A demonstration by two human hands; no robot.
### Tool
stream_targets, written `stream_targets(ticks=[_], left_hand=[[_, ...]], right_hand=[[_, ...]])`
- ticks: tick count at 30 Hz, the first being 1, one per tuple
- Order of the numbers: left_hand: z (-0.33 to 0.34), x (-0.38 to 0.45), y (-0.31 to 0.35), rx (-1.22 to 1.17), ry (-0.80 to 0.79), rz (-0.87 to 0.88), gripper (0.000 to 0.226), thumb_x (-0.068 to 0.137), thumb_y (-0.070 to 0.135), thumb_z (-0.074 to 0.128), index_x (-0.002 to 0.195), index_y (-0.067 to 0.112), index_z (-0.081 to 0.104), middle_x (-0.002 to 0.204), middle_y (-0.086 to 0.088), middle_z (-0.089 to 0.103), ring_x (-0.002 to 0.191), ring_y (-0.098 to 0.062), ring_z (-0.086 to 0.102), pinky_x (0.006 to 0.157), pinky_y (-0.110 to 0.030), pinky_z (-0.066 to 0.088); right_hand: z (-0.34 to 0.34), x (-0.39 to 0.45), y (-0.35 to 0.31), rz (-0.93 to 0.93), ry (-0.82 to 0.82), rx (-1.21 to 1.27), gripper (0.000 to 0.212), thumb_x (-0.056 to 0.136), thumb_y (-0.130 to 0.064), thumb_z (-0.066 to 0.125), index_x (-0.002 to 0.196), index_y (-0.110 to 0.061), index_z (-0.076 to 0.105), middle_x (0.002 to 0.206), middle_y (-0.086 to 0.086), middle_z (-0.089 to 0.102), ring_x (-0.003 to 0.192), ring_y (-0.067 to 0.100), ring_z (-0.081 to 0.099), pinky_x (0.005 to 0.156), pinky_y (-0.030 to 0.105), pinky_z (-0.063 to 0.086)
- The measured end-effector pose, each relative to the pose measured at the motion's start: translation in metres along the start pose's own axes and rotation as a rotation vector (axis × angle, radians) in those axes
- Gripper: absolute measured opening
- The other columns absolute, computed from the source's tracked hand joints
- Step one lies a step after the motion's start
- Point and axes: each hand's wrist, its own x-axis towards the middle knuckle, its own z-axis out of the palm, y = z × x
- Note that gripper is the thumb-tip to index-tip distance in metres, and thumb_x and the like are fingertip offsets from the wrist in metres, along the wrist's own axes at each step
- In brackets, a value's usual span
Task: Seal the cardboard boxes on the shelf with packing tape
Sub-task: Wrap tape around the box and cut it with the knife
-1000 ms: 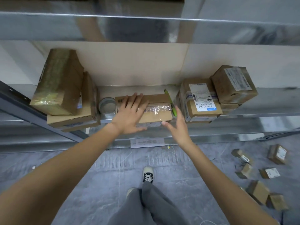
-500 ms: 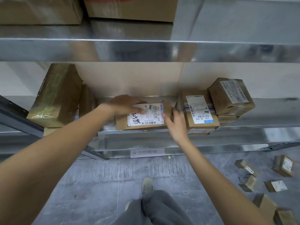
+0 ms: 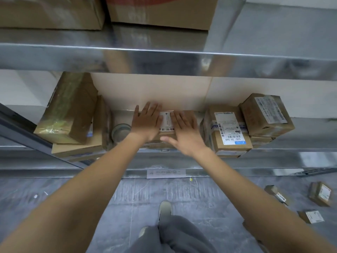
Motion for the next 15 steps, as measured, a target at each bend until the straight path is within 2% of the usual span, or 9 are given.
stream_targets(ticks=[2,5,6,8,10,12,13,15], left_hand=[[0.002,0.001,-0.002,-0.009,0.008,-0.006,0.054,0.104,0.04,0.017,0.155,0.023,0.018,0.162,0.006,0.02,0.15,-0.018,0.012,0.119,-0.047,0.004],[-0.002,-0.002,-0.003,-0.05,0.026,0.016,0.075,0.09,0.053,-0.004,0.154,0.024,0.02,0.16,0.004,0.025,0.149,-0.018,0.016,0.119,-0.046,0.006],[-0.003,-0.003,-0.005,-0.088,0.026,0.046,0.079,0.087,0.057,-0.005,0.154,0.024,0.021,0.16,0.004,0.025,0.149,-0.017,0.017,0.12,-0.046,0.006],[-0.008,-0.008,-0.01,-0.17,0.002,0.123,0.084,0.086,0.069,0.003,0.153,0.022,0.024,0.159,0.003,0.027,0.147,-0.017,0.021,0.121,-0.047,0.006],[-0.008,-0.018,-0.017,-0.103,0.023,0.221,0.092,0.083,0.081,0.016,0.151,0.02,0.029,0.155,-0.001,0.033,0.143,-0.021,0.028,0.12,-0.05,0.011],[-0.003,-0.025,-0.024,0.076,0.001,0.319,0.09,0.083,0.079,0.026,0.149,0.018,0.032,0.15,-0.009,0.04,0.139,-0.029,0.035,0.115,-0.054,0.023],[0.0,-0.027,-0.027,0.126,-0.018,0.339,0.085,0.085,0.075,0.028,0.148,0.018,0.033,0.147,-0.013,0.042,0.136,-0.032,0.038,0.111,-0.055,0.028],[-0.006,-0.029,-0.027,0.129,-0.021,0.378,0.076,0.088,0.07,0.027,0.146,0.022,0.04,0.143,-0.018,0.046,0.13,-0.037,0.044,0.105,-0.054,0.036]], right_hand=[[0.007,-0.024,0.006,-0.033,0.023,0.02,0.091,0.087,-0.073,0.026,0.156,-0.017,0.003,0.163,-0.002,-0.001,0.149,0.012,-0.007,0.119,0.05,-0.005],[0.012,-0.043,0.019,-0.137,0.088,0.118,0.074,0.097,-0.055,0.036,0.156,-0.02,0.008,0.163,-0.005,0.003,0.149,0.011,-0.003,0.121,0.05,0.01],[0.013,-0.043,0.023,-0.155,0.126,0.163,0.068,0.099,-0.047,0.04,0.155,-0.021,0.013,0.163,-0.004,0.008,0.15,0.014,0.001,0.12,0.05,0.015],[0.013,-0.038,0.029,-0.052,0.217,0.275,0.062,0.1,-0.038,0.046,0.154,-0.025,0.02,0.162,-0.001,0.014,0.15,0.019,0.007,0.121,0.048,0.015],[0.012,-0.031,0.035,0.162,0.202,0.527,0.064,0.099,-0.037,0.05,0.153,-0.031,0.018,0.161,0.0,0.015,0.148,0.021,0.014,0.119,0.043,0.016],[0.016,-0.029,0.039,0.239,0.131,0.792,0.062,0.098,-0.037,0.051,0.152,-0.035,0.02,0.153,0.002,0.038,0.137,0.02,0.04,0.114,0.045,0.033],[0.017,-0.03,0.04,0.238,0.128,0.827,0.059,0.099,-0.036,0.051,0.151,-0.035,0.023,0.144,0.002,0.05,0.128,0.02,0.051,0.109,0.043,0.041],[0.015,-0.031,0.044,0.266,0.176,0.806,0.054,0.098,-0.033,0.052,0.149,-0.032,0.033,0.132,0.002,0.061,0.117,0.018,0.059,0.102,0.032,0.045]])
